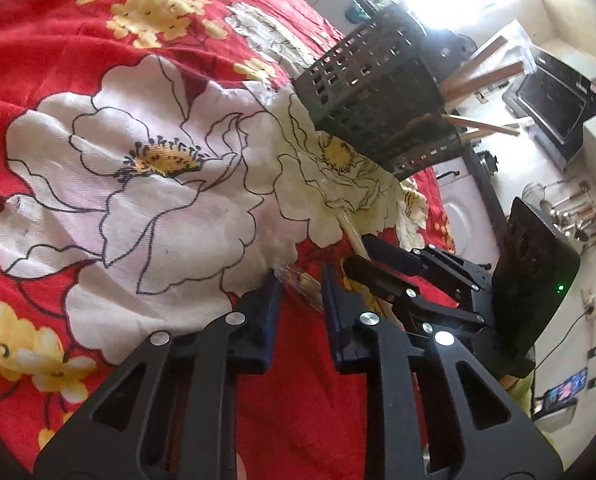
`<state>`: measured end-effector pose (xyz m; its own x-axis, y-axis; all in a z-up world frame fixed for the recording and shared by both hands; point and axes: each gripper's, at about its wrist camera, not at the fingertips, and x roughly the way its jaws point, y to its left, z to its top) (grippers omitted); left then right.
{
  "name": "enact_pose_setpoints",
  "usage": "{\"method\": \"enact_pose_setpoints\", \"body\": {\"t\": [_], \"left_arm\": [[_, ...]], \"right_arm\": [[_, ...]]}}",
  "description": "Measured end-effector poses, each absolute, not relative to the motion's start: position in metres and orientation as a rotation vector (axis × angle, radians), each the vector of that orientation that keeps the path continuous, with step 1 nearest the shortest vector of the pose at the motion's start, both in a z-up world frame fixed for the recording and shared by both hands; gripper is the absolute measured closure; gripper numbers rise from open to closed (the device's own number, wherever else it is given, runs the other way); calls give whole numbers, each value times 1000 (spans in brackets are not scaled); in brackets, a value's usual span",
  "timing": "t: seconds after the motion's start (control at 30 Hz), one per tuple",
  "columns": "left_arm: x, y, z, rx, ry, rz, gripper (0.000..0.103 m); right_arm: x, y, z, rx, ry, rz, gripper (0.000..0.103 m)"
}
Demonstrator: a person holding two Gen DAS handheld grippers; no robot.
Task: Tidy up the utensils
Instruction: 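Close the left gripper on a wooden chopstick while the right gripper grasps another chopstick, then lift both held chopsticks and carry them above the green basket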
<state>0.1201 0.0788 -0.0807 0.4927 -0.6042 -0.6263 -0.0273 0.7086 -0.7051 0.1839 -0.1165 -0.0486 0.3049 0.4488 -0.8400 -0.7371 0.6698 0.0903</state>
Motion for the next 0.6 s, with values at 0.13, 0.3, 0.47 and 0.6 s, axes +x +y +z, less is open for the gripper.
{"method": "enact_pose_setpoints", "body": {"t": [0.13,0.3,0.47,0.6], "left_arm": [[123,80,-80,-728,1006,-391,88],[125,80,-82,-728,1006,-394,94],[126,82,-71,-739,967,-410,99],[122,83,-39,-704,878,-431,99]], "right_arm": [[189,-113,-46,-341,991,808,94],[186,-113,-30,-316,936,810,96],[178,-124,-2,-269,842,816,96],[172,-142,28,-223,753,795,96]]}}
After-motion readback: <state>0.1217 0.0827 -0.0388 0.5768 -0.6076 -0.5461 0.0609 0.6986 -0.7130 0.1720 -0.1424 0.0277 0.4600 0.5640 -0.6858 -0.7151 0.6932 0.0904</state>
